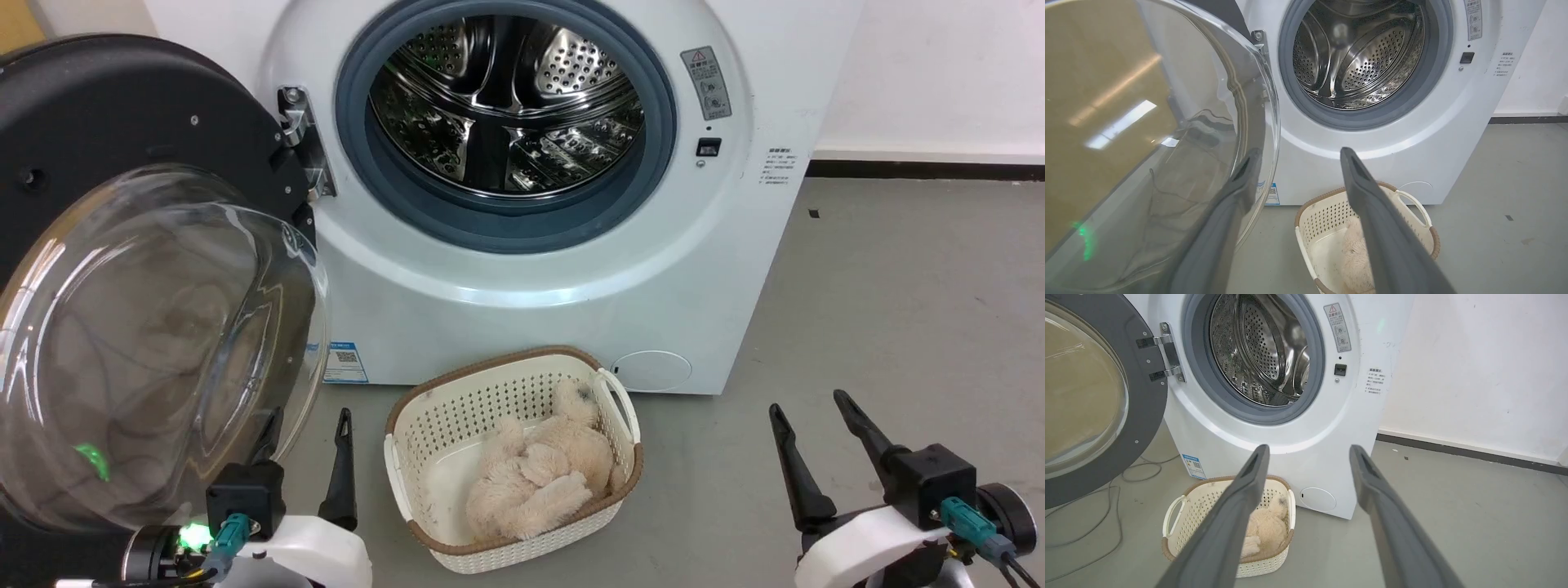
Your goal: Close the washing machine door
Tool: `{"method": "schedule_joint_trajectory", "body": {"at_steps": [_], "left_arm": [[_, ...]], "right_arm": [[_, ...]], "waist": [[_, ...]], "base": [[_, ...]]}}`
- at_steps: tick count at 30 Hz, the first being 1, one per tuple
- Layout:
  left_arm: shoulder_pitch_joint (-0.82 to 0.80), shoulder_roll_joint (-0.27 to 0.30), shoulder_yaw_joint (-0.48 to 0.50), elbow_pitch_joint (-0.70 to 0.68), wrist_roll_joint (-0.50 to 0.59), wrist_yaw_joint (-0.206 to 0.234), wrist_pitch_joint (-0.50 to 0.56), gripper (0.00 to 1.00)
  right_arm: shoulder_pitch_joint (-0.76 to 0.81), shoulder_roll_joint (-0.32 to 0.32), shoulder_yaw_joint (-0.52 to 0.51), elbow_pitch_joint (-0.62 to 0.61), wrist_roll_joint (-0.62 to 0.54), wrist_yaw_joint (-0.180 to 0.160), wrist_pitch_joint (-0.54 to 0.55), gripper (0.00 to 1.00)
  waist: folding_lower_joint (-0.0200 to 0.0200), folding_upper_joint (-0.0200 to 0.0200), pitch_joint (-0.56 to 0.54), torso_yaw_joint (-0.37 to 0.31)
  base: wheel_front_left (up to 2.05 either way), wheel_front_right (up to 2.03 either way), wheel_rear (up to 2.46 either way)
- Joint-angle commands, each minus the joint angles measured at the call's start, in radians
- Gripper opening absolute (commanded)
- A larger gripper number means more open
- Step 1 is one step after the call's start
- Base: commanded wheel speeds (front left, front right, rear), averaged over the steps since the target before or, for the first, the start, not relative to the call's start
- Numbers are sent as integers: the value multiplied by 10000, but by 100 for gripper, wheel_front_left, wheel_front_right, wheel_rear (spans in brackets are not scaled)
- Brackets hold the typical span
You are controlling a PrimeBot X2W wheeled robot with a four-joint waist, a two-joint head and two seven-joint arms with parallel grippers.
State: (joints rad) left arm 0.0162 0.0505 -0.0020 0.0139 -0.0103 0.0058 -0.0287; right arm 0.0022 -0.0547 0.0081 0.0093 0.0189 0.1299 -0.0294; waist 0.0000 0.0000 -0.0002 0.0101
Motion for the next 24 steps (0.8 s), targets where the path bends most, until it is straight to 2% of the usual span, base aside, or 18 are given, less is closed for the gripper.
{"method": "schedule_joint_trajectory", "body": {"at_steps": [1, 24], "left_arm": [[62, 0, 12, 37, -47, 30, -106, 100], [178, -1, 93, 110, -182, 114, -586, 100]], "right_arm": [[23, 8, 34, 25, 72, 1, -99, 100], [42, 16, 299, 113, 317, 3, -580, 100]], "waist": [[0, 0, -2, 35], [0, 0, -47, 952]], "base": [[0, 0, 0], [0, 0, 0]]}}
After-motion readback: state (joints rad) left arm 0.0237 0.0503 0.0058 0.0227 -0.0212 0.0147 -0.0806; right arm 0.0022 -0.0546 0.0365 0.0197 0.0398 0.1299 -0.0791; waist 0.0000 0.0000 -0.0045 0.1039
